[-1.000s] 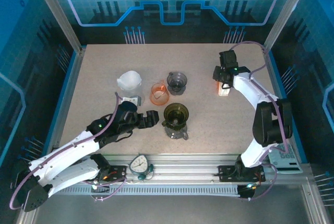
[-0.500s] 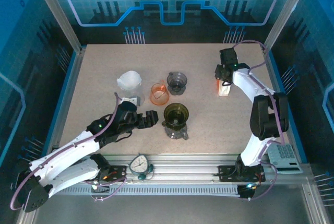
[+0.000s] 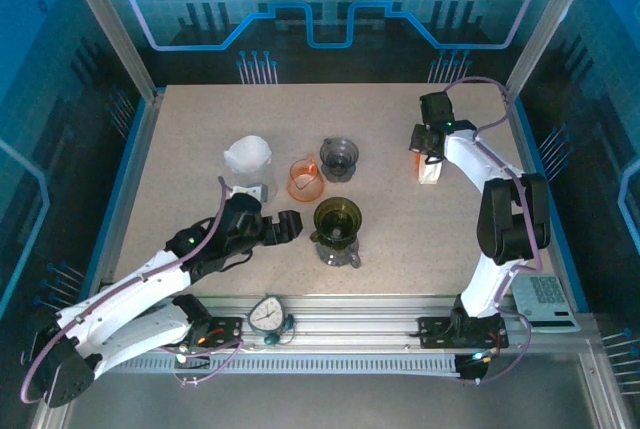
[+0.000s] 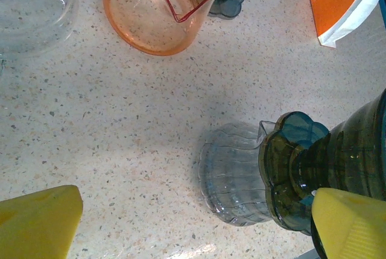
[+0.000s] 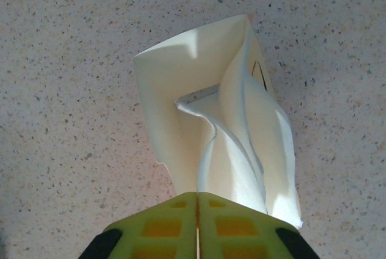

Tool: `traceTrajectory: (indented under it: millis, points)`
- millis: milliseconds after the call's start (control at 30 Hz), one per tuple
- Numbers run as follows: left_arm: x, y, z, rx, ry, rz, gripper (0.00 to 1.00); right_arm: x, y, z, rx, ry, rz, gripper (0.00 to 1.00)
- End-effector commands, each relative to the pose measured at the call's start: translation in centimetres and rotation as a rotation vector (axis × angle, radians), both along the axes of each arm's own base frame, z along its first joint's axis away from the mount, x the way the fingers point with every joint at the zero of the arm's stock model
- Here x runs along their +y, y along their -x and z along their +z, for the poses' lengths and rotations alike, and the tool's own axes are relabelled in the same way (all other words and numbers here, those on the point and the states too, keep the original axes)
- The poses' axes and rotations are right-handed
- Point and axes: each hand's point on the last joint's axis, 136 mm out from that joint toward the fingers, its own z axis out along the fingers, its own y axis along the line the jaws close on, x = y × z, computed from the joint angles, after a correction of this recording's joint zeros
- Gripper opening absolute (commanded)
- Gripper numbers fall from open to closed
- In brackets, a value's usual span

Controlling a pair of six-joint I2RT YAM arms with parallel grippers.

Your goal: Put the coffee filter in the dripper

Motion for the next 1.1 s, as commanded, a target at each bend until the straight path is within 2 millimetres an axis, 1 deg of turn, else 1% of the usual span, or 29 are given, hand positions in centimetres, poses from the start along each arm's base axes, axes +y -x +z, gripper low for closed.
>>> traceTrajectory:
  millis: [0,67,100,233,400,567,733,900,1067]
  points:
    - [0.1,-0.1,-0.4,0.011,0.007,0.008,0.99,-0.6,-0.4,0.9,-0.015,0.012,-0.003,0.06]
    - [0.1,0.0,-0.5,0.013,0.007,0.007,0.99,-0.5,-0.4,1.3,-0.03,0.012,0.003,0.01]
    - [0.1,0.0,-0.6,0.014,0.007,0.008,0.99,-0.4,-0.3,1.5,-0.035,0.013,0.009,0.0]
    - [0.2,-0.1,-0.5,0.015,0.011,0.013,0.99,0.0,0.0,2.7,-0.059,0.018,0.035,0.0]
    - [0.2,-0.1,-0.6,0.016,0.013,0.013,0.99,0.1,0.8,4.5,-0.103,0.033,0.053,0.0]
    - [0.2,-0.1,-0.6,0.016,0.013,0.015,0.99,0.3,1.4,5.4,-0.127,0.043,0.069,0.0]
    - [0.2,-0.1,-0.6,0.018,0.013,0.013,0.99,1.0,2.0,7.1,-0.173,0.064,0.098,0.0]
    - [0.2,-0.1,-0.5,0.018,0.019,0.016,0.99,2.0,3.1,9.5,-0.231,0.083,0.13,0.0]
    - [0.1,-0.2,-0.5,0.02,0.024,0.018,0.99,2.6,4.7,11.1,-0.274,0.078,0.148,0.0]
